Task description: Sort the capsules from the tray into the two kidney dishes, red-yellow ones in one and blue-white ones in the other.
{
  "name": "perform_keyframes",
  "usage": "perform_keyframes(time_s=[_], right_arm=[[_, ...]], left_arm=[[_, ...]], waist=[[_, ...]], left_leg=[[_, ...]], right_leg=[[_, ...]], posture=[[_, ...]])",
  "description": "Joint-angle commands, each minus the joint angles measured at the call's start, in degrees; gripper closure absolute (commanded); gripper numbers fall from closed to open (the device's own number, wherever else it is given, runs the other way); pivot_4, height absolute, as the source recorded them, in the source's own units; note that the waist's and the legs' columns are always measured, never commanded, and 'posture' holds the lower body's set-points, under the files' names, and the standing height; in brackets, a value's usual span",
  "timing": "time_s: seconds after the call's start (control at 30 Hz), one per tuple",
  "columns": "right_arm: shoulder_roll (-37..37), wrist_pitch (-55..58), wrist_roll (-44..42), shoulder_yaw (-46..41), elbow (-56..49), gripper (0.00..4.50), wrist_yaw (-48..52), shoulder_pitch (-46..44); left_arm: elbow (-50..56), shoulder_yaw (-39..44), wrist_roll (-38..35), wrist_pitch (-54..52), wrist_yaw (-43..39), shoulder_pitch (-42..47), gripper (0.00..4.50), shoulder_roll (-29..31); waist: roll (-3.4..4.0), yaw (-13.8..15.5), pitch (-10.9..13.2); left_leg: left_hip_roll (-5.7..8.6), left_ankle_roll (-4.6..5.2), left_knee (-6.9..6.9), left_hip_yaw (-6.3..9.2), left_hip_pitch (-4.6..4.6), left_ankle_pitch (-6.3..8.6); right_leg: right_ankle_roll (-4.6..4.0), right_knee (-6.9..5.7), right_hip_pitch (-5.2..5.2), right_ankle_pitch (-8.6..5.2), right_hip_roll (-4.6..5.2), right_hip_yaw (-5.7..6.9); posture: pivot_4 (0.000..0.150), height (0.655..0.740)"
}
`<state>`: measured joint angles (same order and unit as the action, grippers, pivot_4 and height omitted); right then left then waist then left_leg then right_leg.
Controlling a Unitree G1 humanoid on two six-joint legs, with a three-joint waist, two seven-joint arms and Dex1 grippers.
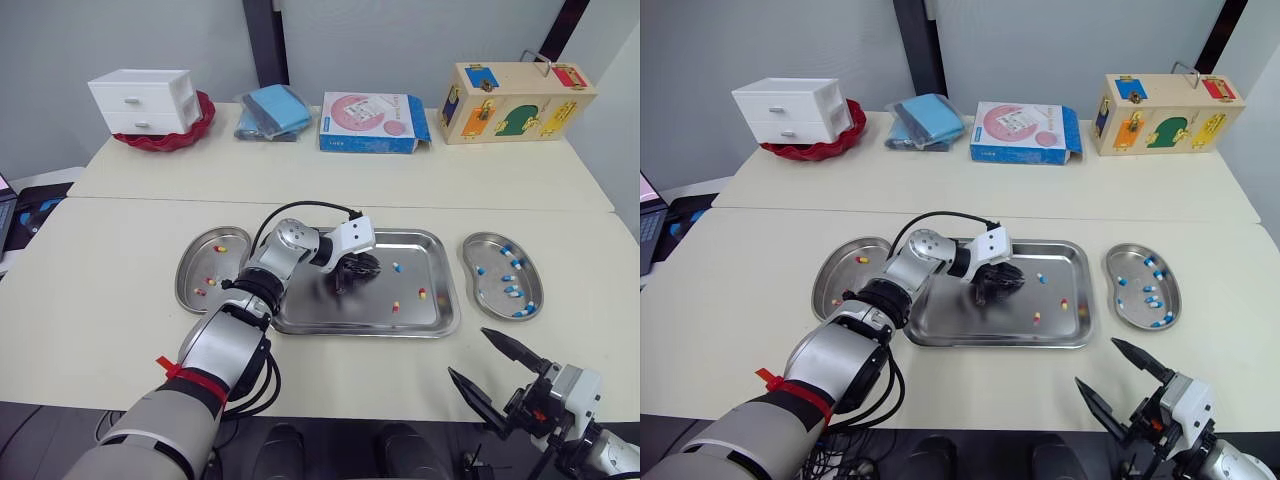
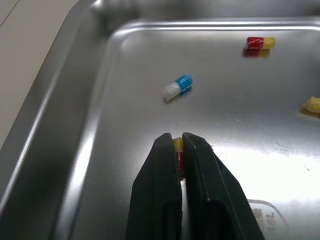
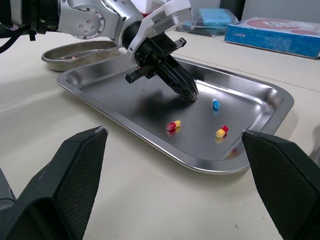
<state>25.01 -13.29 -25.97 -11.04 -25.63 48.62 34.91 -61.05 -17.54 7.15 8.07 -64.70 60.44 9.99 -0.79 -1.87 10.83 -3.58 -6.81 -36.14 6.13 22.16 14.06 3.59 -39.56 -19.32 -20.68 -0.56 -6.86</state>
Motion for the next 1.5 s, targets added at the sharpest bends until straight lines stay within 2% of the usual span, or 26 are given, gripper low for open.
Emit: perform_keyframes(time_s=[0.03,0.2,0.33,0.5,0.67,0.87,1.1,1.5], right_arm=[[0.6,-0.5,-0.7,0.1,-2.5,0.00,0.3,0.0],[1.6,0.2,-2.0,0.6,-4.4,0.00,1.2,0.6],[3.9,0.3,-3.0,0.6,-5.0,0.00,4.0,1.5],[7.3,0.0,-4.5,0.9,-3.2,0.00,9.0,-0.1],[9.7,0.8,-7.0,1.1,-0.3,0.00,13.5,-4.8],[11.9,2.2,-8.5,1.0,3.4,0.00,17.6,-9.8],[11.9,4.0,-9.6,1.1,5.6,0.00,19.5,-14.0],[11.4,6.4,-10.0,0.8,4.9,0.00,19.5,-14.9]], left_arm=[[2.3,0.8,-0.2,0.0,-0.5,-0.5,4.34,0.8],[14.4,2.7,-3.5,-5.6,-3.6,-4.0,4.34,4.7],[38.1,6.3,-7.9,-19.4,-5.0,-12.7,4.34,12.8],[60.3,13.0,-12.2,-36.1,-1.2,-23.4,4.34,22.1],[71.6,20.4,-13.8,-44.5,4.2,-32.5,4.34,29.7],[77.9,29.0,-14.8,-49.2,11.8,-41.6,4.34,33.2],[76.2,34.6,-13.0,-49.6,20.7,-47.1,4.34,34.2],[76.7,34.8,-15.8,-50.6,25.3,-48.7,4.34,34.0]], waist=[[0.00,0.0,0.0],[0.01,-0.3,0.0],[0.04,-0.6,0.0],[0.06,-0.2,0.0],[0.05,0.0,0.0],[0.02,0.3,0.0],[0.00,0.1,0.0],[-0.02,0.1,0.0]], left_leg=[[0.00,0.00,0.00,0.00,0.00,0.00],[-0.01,0.00,0.01,-0.01,-0.01,0.00],[-0.06,-0.02,0.01,0.01,-0.02,-0.01],[-0.09,-0.02,-0.05,0.00,-0.08,-0.01],[-0.09,-0.01,-0.16,0.02,-0.20,-0.01],[-0.08,0.00,-0.26,0.03,-0.19,0.00],[-0.08,0.00,-0.26,0.04,-0.19,0.00],[-0.08,0.00,-0.25,0.02,-0.18,0.00]], right_leg=[[0.00,0.00,0.00,0.00,0.00,0.00],[0.00,-0.04,-0.01,0.00,0.00,-0.02],[0.00,-0.08,-0.01,0.00,-0.01,-0.01],[0.00,-0.11,0.06,0.00,0.00,-0.02],[0.00,-0.23,0.15,0.00,0.00,-0.02],[0.00,-0.28,0.15,-0.01,0.01,-0.01],[0.00,-0.29,0.14,-0.01,0.01,0.00],[0.00,-0.30,0.11,-0.01,0.02,-0.01]], posture=[[0.150,0.7400],[0.150,0.7400],[0.150,0.7400],[0.150,0.7400],[0.150,0.7400],[0.150,0.7400],[0.150,0.7400],[0.150,0.7400]])
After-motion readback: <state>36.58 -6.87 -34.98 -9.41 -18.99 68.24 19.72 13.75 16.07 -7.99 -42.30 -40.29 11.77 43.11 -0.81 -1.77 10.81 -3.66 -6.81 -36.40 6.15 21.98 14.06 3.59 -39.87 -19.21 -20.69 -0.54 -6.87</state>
